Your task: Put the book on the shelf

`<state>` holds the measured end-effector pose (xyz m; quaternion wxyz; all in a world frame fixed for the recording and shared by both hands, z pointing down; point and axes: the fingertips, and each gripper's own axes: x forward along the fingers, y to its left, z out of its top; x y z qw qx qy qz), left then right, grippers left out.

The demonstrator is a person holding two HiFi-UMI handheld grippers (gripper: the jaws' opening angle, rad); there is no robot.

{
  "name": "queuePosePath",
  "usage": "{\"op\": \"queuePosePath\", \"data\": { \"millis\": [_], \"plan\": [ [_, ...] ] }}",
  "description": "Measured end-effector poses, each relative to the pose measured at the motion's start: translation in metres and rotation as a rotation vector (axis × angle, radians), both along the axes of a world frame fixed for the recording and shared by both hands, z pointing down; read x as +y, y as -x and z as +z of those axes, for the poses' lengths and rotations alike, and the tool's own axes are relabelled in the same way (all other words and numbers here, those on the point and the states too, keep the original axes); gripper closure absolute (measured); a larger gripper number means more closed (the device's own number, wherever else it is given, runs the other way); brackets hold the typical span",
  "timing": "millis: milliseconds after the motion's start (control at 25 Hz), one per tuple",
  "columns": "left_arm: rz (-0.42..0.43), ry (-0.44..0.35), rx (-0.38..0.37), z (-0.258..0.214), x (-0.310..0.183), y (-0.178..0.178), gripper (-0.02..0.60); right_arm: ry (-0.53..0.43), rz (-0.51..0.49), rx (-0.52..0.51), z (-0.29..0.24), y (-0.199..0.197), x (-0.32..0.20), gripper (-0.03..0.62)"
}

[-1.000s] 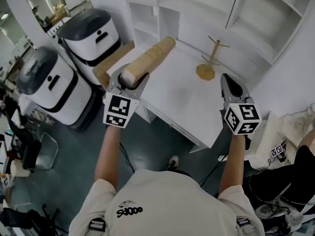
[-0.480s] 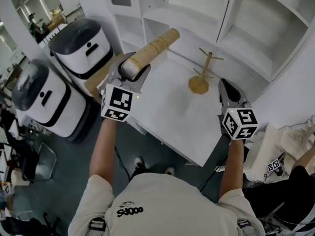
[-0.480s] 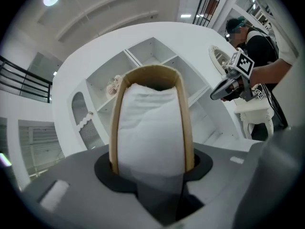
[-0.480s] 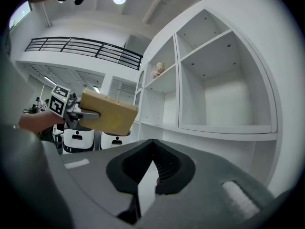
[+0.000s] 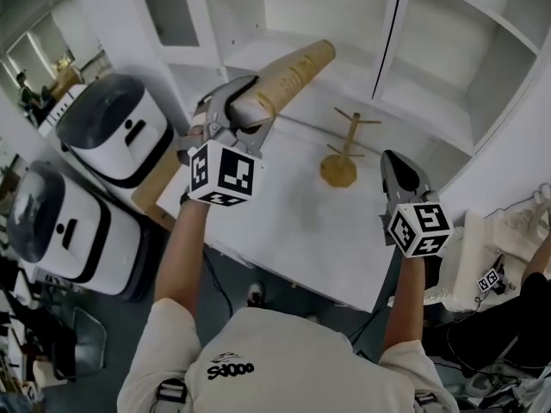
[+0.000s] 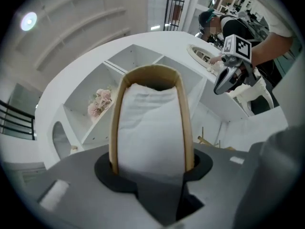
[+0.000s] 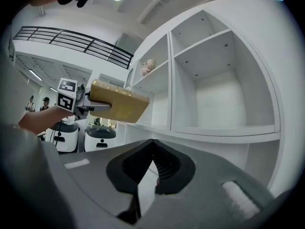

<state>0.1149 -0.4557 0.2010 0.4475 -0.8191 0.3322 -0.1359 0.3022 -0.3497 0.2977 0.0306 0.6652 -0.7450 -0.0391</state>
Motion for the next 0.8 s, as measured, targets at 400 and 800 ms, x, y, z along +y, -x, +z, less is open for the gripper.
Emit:
{"op": "queuePosePath", "data": {
  "millis": [400, 800],
  "plan": [
    [0.096, -0.190, -0.351, 0.032, -0.056, -0.085, 0.333, 0.050, 0.186, -0.051, 0.020, -0.016, -0.012, 0.600],
    [0.148, -0.134, -0.567, 0.081, -0.072, -0.149, 0.222, 0.072, 0.267, -0.072, 0.031, -0.040, -0.002, 0.553]
  ]
}}
